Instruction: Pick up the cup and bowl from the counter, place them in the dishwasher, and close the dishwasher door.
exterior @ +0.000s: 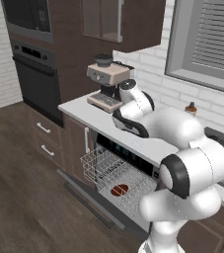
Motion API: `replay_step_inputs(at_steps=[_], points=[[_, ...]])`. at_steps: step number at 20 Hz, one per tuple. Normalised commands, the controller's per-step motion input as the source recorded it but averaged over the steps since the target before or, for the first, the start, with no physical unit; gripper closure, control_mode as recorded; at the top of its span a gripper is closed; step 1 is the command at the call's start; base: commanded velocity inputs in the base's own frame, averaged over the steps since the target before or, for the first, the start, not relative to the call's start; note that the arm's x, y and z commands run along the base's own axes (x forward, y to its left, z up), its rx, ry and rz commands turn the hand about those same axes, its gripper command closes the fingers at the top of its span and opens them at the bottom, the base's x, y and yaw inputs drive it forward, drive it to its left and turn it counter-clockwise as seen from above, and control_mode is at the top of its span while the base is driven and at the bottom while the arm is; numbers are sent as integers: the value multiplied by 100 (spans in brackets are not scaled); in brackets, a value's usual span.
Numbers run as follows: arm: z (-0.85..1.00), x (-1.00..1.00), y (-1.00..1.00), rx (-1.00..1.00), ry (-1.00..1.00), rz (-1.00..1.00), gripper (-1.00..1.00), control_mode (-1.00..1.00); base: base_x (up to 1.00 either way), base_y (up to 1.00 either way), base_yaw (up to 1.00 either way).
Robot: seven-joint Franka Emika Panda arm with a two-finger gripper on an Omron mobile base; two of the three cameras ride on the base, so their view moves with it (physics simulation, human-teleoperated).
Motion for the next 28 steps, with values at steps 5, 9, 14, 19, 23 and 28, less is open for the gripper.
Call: replay_step_inputs(at_steps=[5, 9, 14, 19, 23, 28], points=[[-9, 46, 0, -14, 0, 5, -100, -100, 0, 0, 0], [-15, 57, 3, -20, 2, 7, -100, -100, 0, 0, 0], [-33, 44, 17, -18, 8, 8, -100, -100, 0, 0, 0], [-19, 29, 8, -15, 2, 3, -100, -100, 0, 0, 0], [-15, 26, 0, -11, 0, 0, -100, -100, 0, 0, 0], [-22, 25, 0, -5, 0, 2, -100, -100, 0, 0, 0]])
